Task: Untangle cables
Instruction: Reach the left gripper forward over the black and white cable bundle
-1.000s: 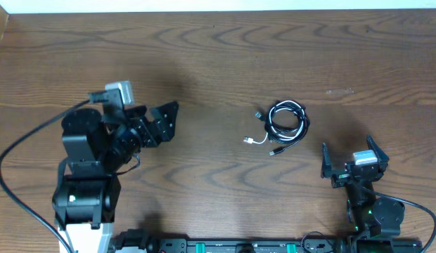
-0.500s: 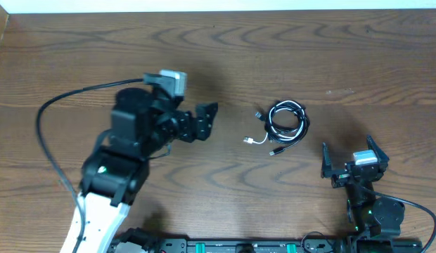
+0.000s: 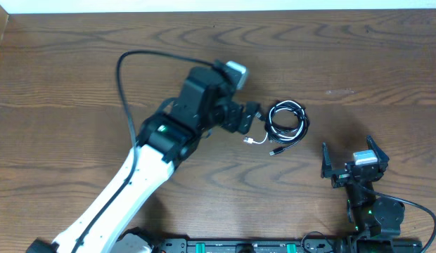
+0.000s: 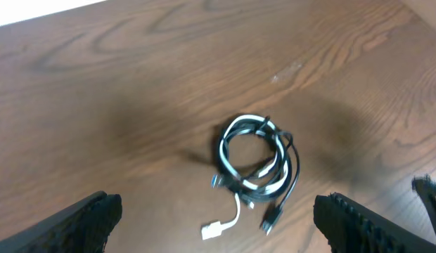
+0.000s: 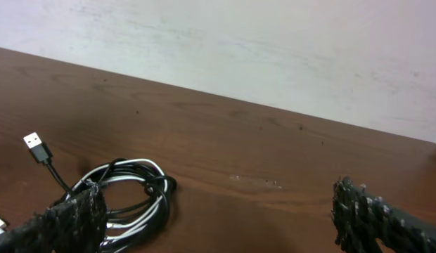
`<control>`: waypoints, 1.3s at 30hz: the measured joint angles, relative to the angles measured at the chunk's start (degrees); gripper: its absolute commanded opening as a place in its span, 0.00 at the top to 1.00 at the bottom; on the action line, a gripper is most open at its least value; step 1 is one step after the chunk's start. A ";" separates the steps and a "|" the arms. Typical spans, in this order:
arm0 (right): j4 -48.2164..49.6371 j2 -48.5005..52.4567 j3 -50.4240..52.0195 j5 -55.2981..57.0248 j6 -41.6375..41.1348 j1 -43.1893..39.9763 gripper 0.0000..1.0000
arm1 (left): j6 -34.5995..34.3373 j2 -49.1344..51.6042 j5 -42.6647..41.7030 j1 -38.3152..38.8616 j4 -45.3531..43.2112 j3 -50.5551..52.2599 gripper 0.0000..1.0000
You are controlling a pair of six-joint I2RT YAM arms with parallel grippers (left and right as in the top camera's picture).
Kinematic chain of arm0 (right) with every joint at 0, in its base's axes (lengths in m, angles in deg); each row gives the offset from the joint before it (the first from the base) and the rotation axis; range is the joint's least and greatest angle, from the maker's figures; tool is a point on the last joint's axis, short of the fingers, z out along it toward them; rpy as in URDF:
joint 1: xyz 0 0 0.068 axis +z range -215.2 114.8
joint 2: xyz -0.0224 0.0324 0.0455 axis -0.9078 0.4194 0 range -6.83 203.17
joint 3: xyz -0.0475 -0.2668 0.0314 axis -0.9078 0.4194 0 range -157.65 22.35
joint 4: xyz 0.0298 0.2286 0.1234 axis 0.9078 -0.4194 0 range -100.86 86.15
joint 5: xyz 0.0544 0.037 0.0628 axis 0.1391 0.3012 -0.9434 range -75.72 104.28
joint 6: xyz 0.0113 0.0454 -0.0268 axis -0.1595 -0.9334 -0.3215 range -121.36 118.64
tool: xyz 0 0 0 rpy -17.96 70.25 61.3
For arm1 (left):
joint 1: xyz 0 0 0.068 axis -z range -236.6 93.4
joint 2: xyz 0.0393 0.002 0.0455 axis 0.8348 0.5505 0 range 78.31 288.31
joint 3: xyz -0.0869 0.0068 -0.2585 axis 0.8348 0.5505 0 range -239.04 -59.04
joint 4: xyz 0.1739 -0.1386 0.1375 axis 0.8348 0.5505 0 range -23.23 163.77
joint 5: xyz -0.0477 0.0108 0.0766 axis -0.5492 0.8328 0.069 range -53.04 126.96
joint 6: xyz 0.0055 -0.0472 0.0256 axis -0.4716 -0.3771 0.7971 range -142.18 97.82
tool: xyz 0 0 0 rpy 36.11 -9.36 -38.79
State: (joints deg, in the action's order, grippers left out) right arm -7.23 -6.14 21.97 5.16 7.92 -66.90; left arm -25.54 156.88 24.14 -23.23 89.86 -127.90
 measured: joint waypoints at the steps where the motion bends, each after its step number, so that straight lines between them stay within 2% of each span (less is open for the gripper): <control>1: 0.00 0.00 -0.02 0.00 0.00 0.02 0.01 | 0.22 1.05 0.11 0.35 -0.90 -0.52 0.06; 10: 0.00 0.00 -0.02 0.00 0.00 0.00 0.01 | 3.30 9.35 0.35 3.13 -10.62 -1.36 0.05; 25: 0.00 0.00 -0.02 0.00 0.00 0.00 0.01 | 3.87 15.58 0.26 3.63 -11.91 -1.36 0.05; 39: 0.00 0.00 0.00 0.00 0.00 0.00 0.01 | 4.20 31.01 0.02 5.66 -23.41 -1.36 0.06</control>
State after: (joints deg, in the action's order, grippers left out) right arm -7.23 -6.14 21.97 5.16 7.92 -66.90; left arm -21.34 187.89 24.16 -17.57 66.45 -129.25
